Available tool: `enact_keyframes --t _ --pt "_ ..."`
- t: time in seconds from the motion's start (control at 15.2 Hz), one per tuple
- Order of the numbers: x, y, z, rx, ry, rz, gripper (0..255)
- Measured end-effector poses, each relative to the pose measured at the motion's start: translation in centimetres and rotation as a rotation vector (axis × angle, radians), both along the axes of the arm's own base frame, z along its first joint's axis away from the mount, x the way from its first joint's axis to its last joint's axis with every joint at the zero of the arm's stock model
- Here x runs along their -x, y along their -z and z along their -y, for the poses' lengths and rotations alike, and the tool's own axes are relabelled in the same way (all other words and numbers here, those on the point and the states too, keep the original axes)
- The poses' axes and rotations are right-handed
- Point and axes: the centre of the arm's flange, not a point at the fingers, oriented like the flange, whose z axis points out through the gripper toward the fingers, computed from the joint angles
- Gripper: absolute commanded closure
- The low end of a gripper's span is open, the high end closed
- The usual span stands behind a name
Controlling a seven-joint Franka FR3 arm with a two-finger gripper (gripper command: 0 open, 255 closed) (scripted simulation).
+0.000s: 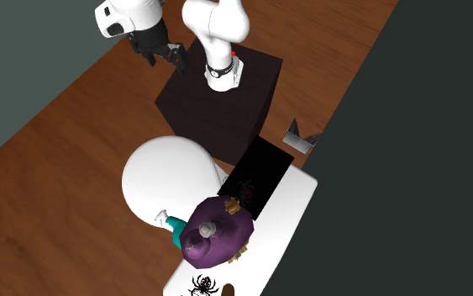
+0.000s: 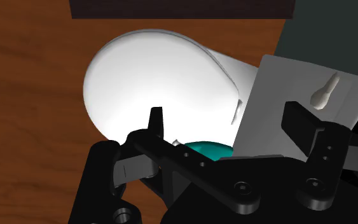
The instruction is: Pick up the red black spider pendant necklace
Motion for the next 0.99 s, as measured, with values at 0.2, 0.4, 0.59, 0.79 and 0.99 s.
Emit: enact_keyframes --t 0.2,0.4,0.59,0.79,0.99 --pt "-0.7 0.1 -1.3 -0.005 0.006 0.000 0" --pt "-2.6 0.9 -4.1 -0.016 0.022 -0.001 0" --pt "-4.7 1.5 -7.3 -0.029 0.039 -0.002 0" --pt "-6.7 2.1 -10.2 -0.042 0.057 -0.002 0" --pt "-8.7 2.7 -13.7 -0.055 0.074 -0.003 0"
